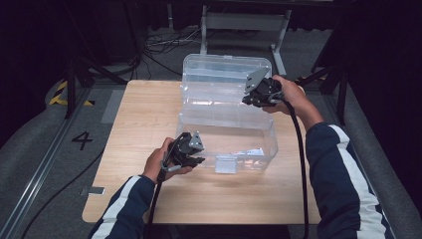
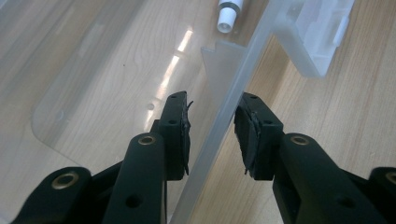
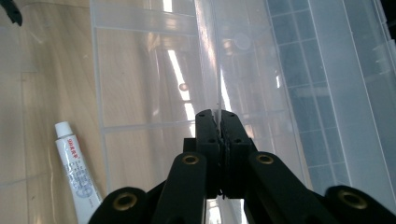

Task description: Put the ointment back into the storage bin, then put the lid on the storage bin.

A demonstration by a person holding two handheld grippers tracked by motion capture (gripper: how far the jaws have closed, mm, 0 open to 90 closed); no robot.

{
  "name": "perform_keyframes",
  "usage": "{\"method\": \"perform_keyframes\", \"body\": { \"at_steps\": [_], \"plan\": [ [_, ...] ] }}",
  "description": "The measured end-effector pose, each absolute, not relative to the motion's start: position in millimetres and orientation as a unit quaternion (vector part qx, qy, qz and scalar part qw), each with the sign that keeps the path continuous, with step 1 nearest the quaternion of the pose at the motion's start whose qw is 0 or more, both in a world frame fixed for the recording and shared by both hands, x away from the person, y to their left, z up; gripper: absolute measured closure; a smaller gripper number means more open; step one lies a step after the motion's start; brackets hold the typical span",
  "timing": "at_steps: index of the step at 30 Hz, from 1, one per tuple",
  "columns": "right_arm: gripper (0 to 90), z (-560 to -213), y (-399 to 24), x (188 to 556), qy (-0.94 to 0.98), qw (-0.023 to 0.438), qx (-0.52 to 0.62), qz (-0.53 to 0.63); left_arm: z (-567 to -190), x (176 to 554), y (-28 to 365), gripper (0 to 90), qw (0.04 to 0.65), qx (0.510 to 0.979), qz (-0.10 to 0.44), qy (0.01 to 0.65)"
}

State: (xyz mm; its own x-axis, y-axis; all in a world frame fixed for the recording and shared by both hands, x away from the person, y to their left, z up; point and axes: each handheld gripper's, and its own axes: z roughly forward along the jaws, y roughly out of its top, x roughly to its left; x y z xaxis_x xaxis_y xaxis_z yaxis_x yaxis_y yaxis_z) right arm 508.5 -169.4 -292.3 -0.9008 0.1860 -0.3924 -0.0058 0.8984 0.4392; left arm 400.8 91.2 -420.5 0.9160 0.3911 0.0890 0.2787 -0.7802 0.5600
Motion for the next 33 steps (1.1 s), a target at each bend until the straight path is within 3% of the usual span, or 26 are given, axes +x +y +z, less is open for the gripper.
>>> {"method": "perform_keyframes", "body": {
  "at_steps": [33],
  "plan": [
    [87.7, -292, -171, 488, 0.948, 0.222, 0.054, 0.22, -422, 399, 92, 64.2, 0.292, 0.932, 0.108, 0.185]
  ]
}}
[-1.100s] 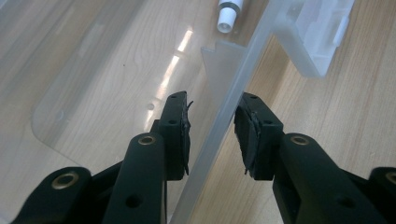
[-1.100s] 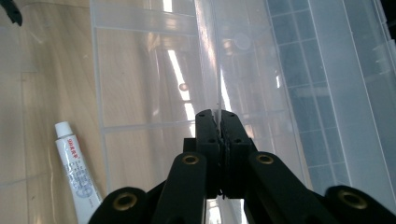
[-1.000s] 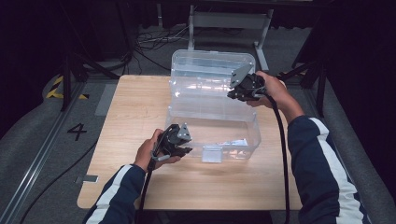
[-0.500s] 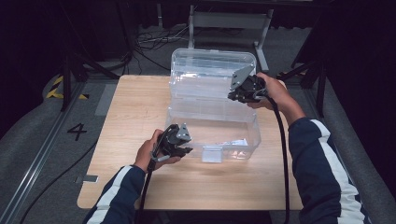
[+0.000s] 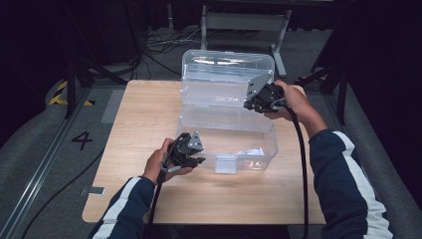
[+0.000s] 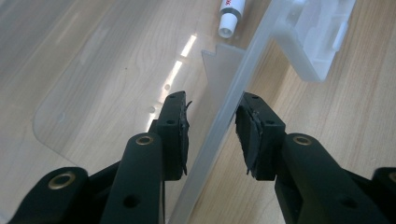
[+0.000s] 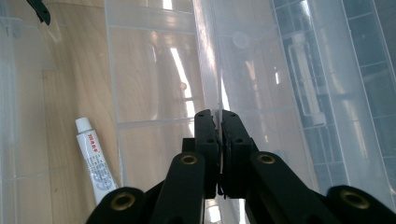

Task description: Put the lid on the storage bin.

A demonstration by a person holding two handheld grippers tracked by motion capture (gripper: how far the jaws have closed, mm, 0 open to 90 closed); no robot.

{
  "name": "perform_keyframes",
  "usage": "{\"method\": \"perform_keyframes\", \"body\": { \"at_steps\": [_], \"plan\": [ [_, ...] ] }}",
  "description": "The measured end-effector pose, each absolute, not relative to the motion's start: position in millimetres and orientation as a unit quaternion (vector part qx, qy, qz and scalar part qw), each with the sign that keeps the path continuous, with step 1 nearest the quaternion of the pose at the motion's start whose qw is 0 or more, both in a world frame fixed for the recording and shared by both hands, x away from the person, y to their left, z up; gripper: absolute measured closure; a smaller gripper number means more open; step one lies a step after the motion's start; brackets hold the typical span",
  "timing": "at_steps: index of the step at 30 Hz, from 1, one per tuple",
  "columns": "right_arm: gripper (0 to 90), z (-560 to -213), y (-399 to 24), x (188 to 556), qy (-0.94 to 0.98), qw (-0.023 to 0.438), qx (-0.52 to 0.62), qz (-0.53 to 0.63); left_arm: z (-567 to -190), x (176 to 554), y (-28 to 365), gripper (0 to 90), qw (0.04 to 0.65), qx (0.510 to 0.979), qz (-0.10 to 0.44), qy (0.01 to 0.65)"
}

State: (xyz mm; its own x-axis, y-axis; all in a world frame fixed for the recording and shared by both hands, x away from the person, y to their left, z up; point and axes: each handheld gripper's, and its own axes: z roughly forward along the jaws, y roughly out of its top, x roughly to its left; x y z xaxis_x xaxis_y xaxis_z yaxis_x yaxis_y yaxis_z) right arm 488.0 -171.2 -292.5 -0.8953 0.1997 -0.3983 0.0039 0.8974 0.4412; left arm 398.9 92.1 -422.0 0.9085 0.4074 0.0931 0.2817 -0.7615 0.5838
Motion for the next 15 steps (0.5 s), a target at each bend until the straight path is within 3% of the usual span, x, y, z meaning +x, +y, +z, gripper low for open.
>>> {"method": "perform_keyframes", "body": {
  "at_steps": [15],
  "plan": [
    [86.9, -300, -181, 469, 0.937, 0.217, 0.065, 0.268, -422, 398, 92, 63.3, 0.293, 0.932, 0.113, 0.183]
  ]
}}
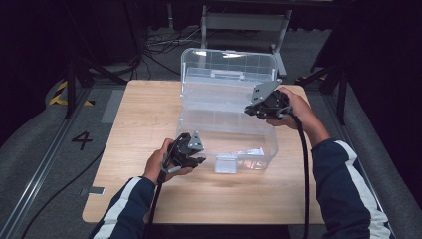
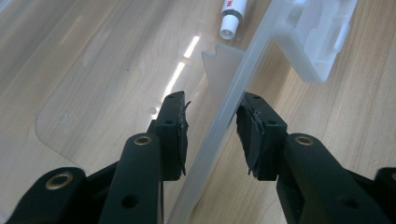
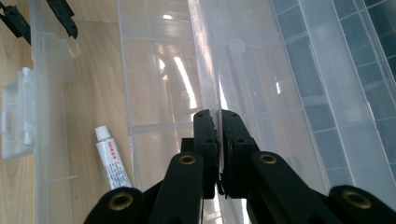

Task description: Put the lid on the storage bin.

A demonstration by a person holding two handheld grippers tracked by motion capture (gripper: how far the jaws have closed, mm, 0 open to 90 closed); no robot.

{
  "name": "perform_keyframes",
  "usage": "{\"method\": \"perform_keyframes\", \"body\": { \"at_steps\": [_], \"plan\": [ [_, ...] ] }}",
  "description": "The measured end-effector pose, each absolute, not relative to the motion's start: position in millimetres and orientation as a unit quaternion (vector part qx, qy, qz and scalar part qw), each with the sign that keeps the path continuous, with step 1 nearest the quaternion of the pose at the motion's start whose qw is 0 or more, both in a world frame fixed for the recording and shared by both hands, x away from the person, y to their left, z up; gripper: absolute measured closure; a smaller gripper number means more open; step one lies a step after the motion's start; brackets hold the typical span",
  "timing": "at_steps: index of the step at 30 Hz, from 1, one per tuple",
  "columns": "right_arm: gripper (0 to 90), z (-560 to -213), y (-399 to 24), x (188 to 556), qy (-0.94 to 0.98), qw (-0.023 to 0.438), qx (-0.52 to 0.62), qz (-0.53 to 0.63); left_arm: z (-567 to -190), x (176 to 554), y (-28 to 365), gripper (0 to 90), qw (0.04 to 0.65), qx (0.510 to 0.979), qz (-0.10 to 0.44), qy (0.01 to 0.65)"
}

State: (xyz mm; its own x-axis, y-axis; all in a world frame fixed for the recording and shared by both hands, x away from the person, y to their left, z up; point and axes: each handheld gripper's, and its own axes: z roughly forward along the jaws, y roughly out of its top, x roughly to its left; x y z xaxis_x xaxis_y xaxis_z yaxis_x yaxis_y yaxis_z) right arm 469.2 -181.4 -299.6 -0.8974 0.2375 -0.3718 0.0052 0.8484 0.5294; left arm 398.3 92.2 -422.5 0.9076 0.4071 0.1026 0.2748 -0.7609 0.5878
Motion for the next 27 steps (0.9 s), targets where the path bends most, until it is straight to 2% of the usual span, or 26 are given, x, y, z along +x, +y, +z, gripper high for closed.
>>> {"method": "perform_keyframes", "body": {
  "at_steps": [9, 18, 24, 27],
  "plan": [
    [85.4, -307, -186, 457, 0.927, 0.226, 0.065, 0.291, -423, 397, 92, 62.3, 0.296, 0.93, 0.12, 0.183],
    [85.0, -316, -196, 447, 0.913, 0.215, 0.078, 0.338, -423, 397, 92, 62.2, 0.296, 0.93, 0.12, 0.181],
    [83.7, -321, -193, 438, 0.908, 0.235, 0.076, 0.338, -423, 396, 92, 62.0, 0.297, 0.93, 0.122, 0.179],
    [83.8, -322, -196, 438, 0.906, 0.226, 0.081, 0.348, -423, 396, 92, 61.9, 0.296, 0.93, 0.123, 0.179]
  ]
}}
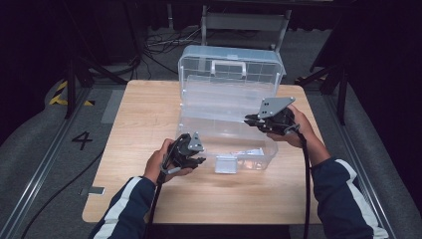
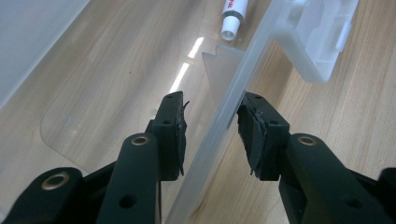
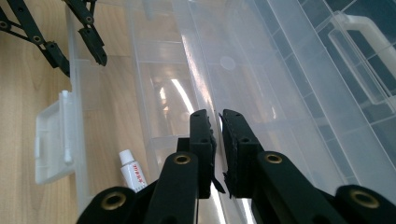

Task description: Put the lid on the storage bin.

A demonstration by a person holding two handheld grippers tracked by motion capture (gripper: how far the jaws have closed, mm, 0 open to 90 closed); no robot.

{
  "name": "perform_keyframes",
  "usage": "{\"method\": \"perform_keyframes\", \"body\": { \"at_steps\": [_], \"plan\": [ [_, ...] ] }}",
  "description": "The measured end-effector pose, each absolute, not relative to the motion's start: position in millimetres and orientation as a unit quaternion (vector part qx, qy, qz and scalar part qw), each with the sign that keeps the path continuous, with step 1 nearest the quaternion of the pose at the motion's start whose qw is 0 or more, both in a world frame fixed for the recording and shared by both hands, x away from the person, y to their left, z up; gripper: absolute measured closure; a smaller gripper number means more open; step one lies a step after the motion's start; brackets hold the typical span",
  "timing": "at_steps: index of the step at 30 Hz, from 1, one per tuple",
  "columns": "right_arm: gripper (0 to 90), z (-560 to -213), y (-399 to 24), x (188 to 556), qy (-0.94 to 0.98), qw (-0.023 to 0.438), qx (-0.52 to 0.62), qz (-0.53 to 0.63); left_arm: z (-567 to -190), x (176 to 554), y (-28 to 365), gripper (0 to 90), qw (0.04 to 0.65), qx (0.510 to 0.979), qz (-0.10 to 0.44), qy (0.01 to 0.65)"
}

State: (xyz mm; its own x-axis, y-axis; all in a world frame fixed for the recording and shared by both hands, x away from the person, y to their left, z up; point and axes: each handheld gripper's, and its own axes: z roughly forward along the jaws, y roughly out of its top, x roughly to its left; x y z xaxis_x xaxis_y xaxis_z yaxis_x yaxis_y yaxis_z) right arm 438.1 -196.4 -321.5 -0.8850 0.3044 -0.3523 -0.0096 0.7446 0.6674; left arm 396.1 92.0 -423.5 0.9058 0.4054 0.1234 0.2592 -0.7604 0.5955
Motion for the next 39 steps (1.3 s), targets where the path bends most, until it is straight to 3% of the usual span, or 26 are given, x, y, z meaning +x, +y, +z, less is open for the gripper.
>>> {"method": "perform_keyframes", "body": {
  "at_steps": [14, 24, 31, 37, 39],
  "plan": [
    [83.6, -327, -199, 431, 0.903, 0.218, 0.088, 0.359, -424, 396, 92, 61.0, 0.302, 0.928, 0.124, 0.18],
    [83.0, -328, -198, 428, 0.903, 0.216, 0.095, 0.36, -417, 394, 83, 66.0, 0.262, 0.943, 0.14, 0.148],
    [81.7, -332, -197, 426, 0.901, 0.211, 0.104, 0.363, -412, 392, 83, 70.4, 0.278, 0.939, 0.142, 0.141],
    [81.0, -333, -198, 424, 0.9, 0.211, 0.107, 0.367, -411, 391, 85, 70.1, 0.284, 0.937, 0.15, 0.138],
    [80.8, -334, -199, 422, 0.899, 0.215, 0.108, 0.367, -407, 388, 89, 64.7, 0.297, 0.933, 0.151, 0.135]
  ]
}}
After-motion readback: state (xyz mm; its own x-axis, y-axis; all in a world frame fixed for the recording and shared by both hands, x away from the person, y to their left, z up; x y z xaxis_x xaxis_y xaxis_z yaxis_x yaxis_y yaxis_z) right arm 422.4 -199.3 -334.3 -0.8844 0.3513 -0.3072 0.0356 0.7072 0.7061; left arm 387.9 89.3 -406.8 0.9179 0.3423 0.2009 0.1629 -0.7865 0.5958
